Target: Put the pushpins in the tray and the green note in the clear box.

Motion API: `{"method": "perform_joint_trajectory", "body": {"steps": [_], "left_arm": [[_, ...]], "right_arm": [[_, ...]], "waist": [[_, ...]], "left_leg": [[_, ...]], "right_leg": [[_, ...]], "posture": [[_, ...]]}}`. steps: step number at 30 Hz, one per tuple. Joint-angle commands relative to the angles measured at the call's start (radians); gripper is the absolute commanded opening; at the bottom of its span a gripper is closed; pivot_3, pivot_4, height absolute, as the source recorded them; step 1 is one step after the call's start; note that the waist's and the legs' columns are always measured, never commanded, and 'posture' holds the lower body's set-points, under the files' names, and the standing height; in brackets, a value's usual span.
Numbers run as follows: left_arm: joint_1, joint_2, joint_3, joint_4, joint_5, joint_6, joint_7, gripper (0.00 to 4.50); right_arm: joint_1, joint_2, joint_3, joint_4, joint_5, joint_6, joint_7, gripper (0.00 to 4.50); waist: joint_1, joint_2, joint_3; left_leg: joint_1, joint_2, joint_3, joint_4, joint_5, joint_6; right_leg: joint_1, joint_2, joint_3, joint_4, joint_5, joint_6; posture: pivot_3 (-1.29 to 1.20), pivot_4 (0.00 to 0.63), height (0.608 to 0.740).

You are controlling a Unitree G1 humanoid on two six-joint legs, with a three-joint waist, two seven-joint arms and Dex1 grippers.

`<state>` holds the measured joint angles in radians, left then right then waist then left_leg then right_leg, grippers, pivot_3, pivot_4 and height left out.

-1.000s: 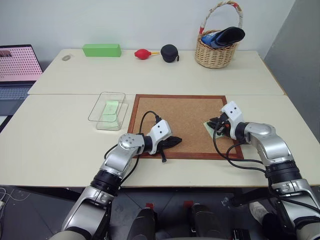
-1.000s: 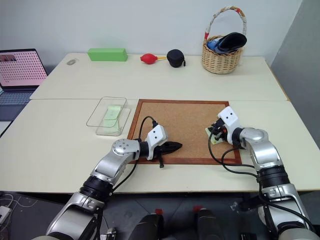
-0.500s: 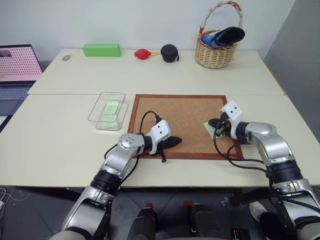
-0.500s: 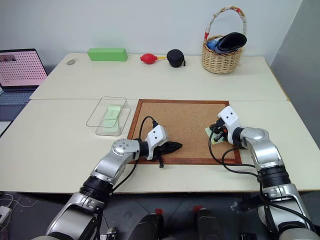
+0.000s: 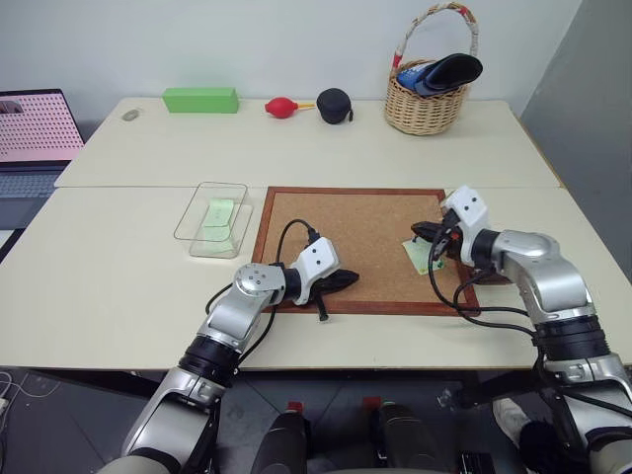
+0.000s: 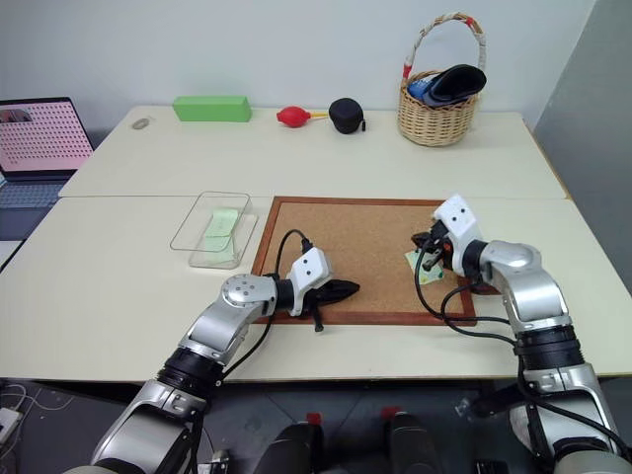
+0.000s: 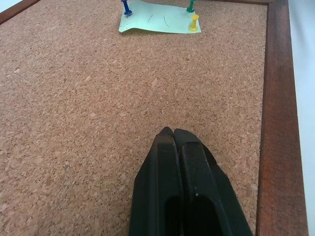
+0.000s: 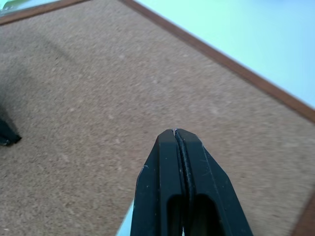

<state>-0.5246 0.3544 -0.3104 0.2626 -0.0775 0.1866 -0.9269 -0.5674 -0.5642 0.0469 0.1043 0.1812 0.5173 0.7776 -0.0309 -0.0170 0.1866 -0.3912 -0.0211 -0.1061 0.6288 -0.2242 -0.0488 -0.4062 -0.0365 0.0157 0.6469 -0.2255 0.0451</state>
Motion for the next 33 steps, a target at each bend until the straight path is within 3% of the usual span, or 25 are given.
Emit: {"method": "perform_joint_trajectory", "body": {"steps": [1, 3, 10, 33], "left_arm": [[0.027, 0.008, -0.027, 0.022, 0.034, 0.016, -0.004, 0.00], [0.027, 0.007, -0.027, 0.023, 0.034, 0.015, -0.005, 0.00], [0.027, 0.004, -0.026, 0.026, 0.036, 0.013, -0.004, 0.00], [0.028, 0.004, -0.023, 0.035, 0.042, 0.002, 0.002, 0.00]], "right_arm": [[0.019, -0.011, -0.026, -0.056, 0.018, -0.003, 0.001, 0.06], [0.021, -0.003, -0.022, -0.050, 0.008, -0.003, -0.015, 0.06], [-0.003, 0.034, -0.006, 0.000, -0.005, 0.043, -0.057, 1.24], [-0.039, 0.069, -0.003, 0.095, -0.001, 0.051, -0.079, 1.24]], "waist": [[0.000, 0.000, 0.000], [0.000, 0.000, 0.000], [-0.001, 0.000, 0.000], [-0.001, 0.001, 0.000]], "left_leg": [[0.000, 0.000, 0.000, 0.000, 0.000, 0.000], [0.000, 0.000, 0.000, 0.000, 0.000, 0.000], [0.001, 0.000, 0.000, 0.000, 0.000, 0.000], [0.001, 0.000, 0.000, 0.000, 0.000, 0.000]], "right_leg": [[0.000, 0.000, 0.000, 0.000, 0.000, 0.000], [0.000, 0.000, 0.000, 0.000, 0.000, 0.000], [0.000, 0.000, 0.000, 0.000, 0.000, 0.000], [0.001, 0.000, 0.000, 0.000, 0.000, 0.000]], "posture": [[0.00, 0.150, 0.740], [0.00, 0.150, 0.740], [0.00, 0.150, 0.740], [0.00, 0.150, 0.740]]}}
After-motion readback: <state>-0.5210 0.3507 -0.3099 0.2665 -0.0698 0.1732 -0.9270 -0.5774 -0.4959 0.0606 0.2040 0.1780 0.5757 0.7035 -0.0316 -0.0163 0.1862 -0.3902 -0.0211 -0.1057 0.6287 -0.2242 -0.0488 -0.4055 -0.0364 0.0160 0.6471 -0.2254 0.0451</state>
